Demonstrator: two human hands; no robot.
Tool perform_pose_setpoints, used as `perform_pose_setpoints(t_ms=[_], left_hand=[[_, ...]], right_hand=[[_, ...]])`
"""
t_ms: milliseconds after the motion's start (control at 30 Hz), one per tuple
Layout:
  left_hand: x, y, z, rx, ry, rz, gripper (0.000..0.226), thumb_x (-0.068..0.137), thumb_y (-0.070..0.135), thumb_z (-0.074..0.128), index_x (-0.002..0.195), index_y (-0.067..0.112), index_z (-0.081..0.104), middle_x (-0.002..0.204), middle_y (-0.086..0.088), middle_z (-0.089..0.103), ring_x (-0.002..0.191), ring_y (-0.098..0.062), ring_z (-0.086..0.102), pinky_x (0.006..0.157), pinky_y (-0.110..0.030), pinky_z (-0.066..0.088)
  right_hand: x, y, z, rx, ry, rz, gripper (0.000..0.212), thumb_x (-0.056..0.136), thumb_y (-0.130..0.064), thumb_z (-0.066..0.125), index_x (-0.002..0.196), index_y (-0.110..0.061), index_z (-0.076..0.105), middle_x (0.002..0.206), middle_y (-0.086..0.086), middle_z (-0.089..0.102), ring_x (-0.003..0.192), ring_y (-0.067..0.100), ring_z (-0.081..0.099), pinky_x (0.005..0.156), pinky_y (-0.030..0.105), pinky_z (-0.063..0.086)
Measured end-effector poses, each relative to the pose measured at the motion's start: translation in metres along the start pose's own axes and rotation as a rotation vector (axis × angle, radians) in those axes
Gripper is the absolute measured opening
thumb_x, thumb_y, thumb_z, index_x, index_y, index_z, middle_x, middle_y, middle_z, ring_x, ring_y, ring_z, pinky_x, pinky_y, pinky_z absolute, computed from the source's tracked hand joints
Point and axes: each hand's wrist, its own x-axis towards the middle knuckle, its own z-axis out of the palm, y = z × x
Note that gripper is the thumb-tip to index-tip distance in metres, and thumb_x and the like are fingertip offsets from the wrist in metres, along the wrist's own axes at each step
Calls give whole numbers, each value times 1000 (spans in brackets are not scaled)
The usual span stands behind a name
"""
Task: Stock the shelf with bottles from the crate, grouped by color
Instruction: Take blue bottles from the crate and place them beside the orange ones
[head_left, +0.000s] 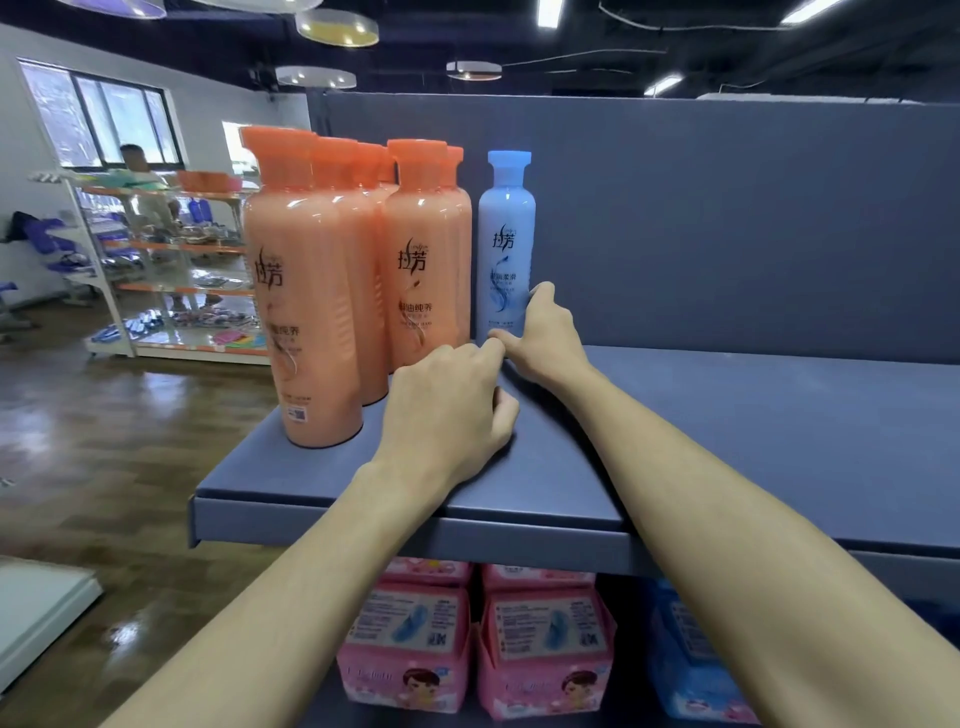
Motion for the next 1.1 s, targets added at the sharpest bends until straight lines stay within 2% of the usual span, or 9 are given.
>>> perform_pose_setpoints(t_ms=[233,367,567,633,767,867,1000,1100], left_hand=[[0,0,-1,-18,-9,3,20,84,29,50,100,17,53,76,2,58,75,-23,55,54,-32,34],[0,0,-1,-22,-21,2,19,85,29,49,99,17,52,76,3,57,75,-22,54,55,-32,35],[1,0,-2,-31,-37,-16,13,85,29,49,87,18,41,72,4,52,68,-20,46,54,-32,31],[0,0,-2,-23,-35,-28,14,84,28,49,84,18,40,71,3,52,67,-21,44,54,-32,30],[1,1,-4,-5,-46,-34,13,85,28,49,82,17,42,70,3,51,66,-22,43,55,-32,30],[1,1,-5,-30,-54,-31,14,84,28,49,82,15,45,70,2,54,66,-24,48,54,-32,33],[1,2,-14,-69,-65,-64,13,82,28,50,84,15,49,74,1,59,71,-26,55,54,-33,38],[-4,5,-25,-49,-37,-24,10,81,25,50,83,15,48,74,1,60,72,-26,55,52,-31,34]], right_hand=[[-1,0,-1,4,8,0,47,87,-28,70,114,-7,37,112,11,57,99,31,57,85,45,50],[-3,1,-2,-14,11,5,50,86,-32,70,115,-9,38,112,9,57,101,28,56,85,42,50],[-12,-3,-11,-21,61,46,58,84,-35,72,122,-8,38,121,10,54,109,27,55,92,42,49],[-21,-7,-15,-101,48,43,57,87,-33,70,125,-6,38,122,11,53,109,30,54,89,39,47],[-47,-17,-36,-240,14,7,47,90,-29,66,122,-6,41,114,10,55,99,30,55,77,35,43],[-73,-24,-58,-314,-23,-11,45,91,-33,64,121,-6,45,106,9,58,93,29,56,77,39,49],[-105,-34,-86,-401,-84,15,47,92,-38,60,125,-7,47,117,13,55,102,32,55,78,38,49],[-126,-44,-104,-435,-103,-8,47,92,-38,60,125,-7,48,118,13,56,103,31,56,81,40,52]])
